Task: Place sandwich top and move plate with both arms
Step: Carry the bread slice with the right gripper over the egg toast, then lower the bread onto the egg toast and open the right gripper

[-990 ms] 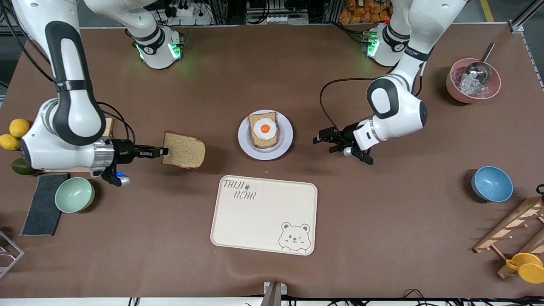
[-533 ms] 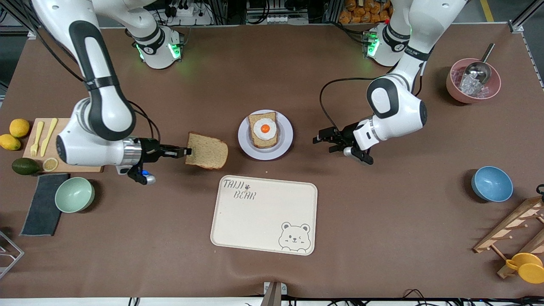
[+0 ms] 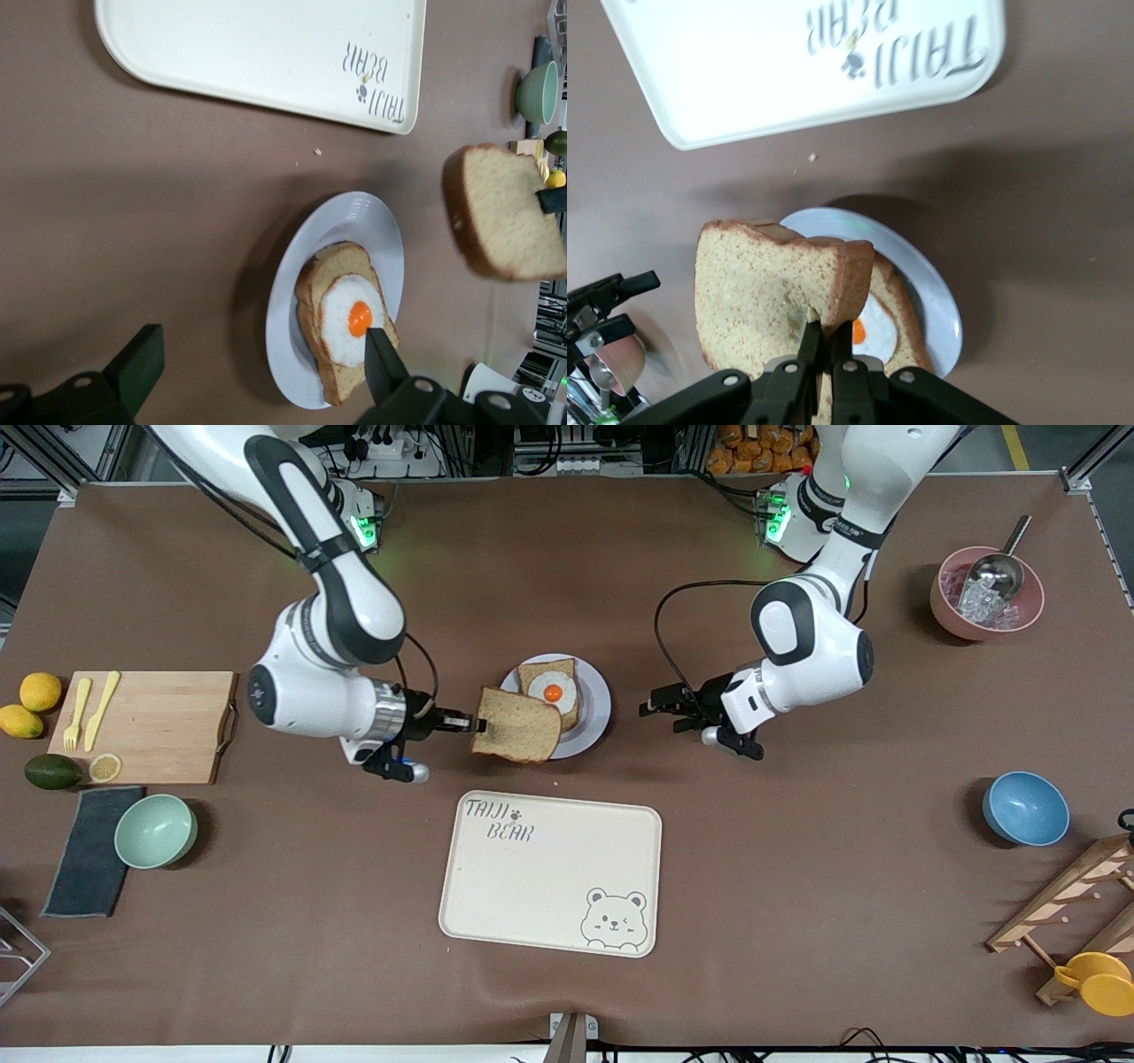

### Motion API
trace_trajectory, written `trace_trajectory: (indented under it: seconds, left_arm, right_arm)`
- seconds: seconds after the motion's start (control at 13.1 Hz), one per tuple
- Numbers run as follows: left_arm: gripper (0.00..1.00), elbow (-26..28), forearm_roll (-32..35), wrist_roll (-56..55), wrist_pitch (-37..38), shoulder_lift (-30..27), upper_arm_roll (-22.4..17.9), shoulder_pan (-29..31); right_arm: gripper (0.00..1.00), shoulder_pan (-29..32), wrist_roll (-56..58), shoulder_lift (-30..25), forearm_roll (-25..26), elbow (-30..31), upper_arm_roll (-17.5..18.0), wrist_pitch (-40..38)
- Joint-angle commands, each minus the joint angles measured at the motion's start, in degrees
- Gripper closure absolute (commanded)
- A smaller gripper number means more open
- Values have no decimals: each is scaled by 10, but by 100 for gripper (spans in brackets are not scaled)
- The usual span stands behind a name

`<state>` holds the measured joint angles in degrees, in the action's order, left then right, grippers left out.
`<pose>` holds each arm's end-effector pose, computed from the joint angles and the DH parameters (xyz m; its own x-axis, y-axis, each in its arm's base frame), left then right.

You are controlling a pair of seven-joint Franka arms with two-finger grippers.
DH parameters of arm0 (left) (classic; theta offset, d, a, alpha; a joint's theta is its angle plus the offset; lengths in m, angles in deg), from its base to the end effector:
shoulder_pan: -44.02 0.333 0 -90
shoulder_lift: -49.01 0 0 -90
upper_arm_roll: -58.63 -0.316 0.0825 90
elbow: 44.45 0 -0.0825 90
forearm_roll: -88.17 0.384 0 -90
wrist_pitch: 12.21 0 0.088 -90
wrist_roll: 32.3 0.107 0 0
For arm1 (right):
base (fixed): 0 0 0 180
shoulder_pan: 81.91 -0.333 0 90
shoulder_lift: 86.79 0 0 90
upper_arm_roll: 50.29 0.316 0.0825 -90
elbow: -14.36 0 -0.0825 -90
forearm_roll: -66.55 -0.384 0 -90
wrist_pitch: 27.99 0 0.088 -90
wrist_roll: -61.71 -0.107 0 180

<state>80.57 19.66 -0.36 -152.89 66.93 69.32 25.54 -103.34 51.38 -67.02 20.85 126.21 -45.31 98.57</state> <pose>0.4864 -0.2714 0.2440 0.9975 -0.0697 -0.0067 -0.0456 -0.7195 0.6930 0.5380 0.2915 0.3038 0.9339 -0.1382 -0.3297 -0.2981 -0.8100 -0.5049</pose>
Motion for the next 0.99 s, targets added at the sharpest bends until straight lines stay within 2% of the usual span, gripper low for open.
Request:
trace_trajectory:
  seconds: [0.0, 0.23, 0.46, 0.76, 0.91]
  left_arm:
    - [0, 7, 11, -28, -6, -9, 0, -15]
    - [0, 1, 7, -45, -22, 2, 1, -23]
    - [0, -2, 3, -51, -26, 12, 1, -23]
    - [0, -9, -49, -51, -52, 27, 3, -44]
    - [0, -7, -72, -50, -77, 35, 3, -66]
  right_arm:
    - [100, 0, -11, -22, 14, 43, 43, 66]
    - [100, 0, -10, -17, 14, 73, 83, 119]
    - [100, 0, -6, -15, 15, 103, 107, 158]
    - [100, -7, -4, 1, 21, 113, 107, 184]
    - [66, -18, -12, 15, 21, 113, 109, 210]
